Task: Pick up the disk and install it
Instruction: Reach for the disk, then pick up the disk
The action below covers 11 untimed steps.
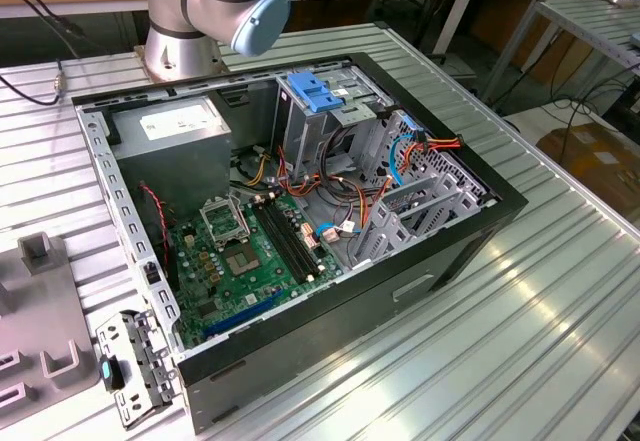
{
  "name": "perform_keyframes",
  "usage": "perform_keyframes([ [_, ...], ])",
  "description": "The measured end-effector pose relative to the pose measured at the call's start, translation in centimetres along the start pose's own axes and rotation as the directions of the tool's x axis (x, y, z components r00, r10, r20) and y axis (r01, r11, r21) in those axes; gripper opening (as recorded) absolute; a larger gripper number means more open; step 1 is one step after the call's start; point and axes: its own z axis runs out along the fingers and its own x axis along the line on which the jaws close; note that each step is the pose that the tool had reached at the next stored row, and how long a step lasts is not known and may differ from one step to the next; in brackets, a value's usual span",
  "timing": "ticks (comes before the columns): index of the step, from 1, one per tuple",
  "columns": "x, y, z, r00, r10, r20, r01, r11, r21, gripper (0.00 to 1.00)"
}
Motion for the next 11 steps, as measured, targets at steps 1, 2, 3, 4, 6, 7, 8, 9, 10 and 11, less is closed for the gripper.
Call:
perform_keyframes([
  [1,0.0,0.0,0.0,1.0,0.0,0.0,0.0,1.0,0.0,0.11],
  [2,0.0,0.0,0.0,1.0,0.0,0.0,0.0,1.0,0.0,0.11],
  [3,0.0,0.0,0.0,1.0,0.0,0.0,0.0,1.0,0.0,0.11],
  [4,0.01,0.0,0.0,1.0,0.0,0.0,0.0,1.0,0.0,0.11],
  [6,0.01,0.0,0.0,1.0,0.0,0.0,0.0,1.0,0.0,0.11],
  [7,0.01,0.0,0.0,1.0,0.0,0.0,0.0,1.0,0.0,0.11],
  [8,0.01,0.0,0.0,1.0,-0.002,0.0,0.002,1.0,0.0,0.11],
  [9,0.01,0.0,0.0,1.0,-0.005,0.0,0.005,1.0,-0.0001,0.11],
  [10,0.01,0.0,0.0,1.0,-0.01,-0.0001,0.01,1.0,-0.0002,0.11],
  [11,0.01,0.0,0.0,0.9999,-0.017,-0.0001,0.017,0.9999,-0.0004,0.11],
])
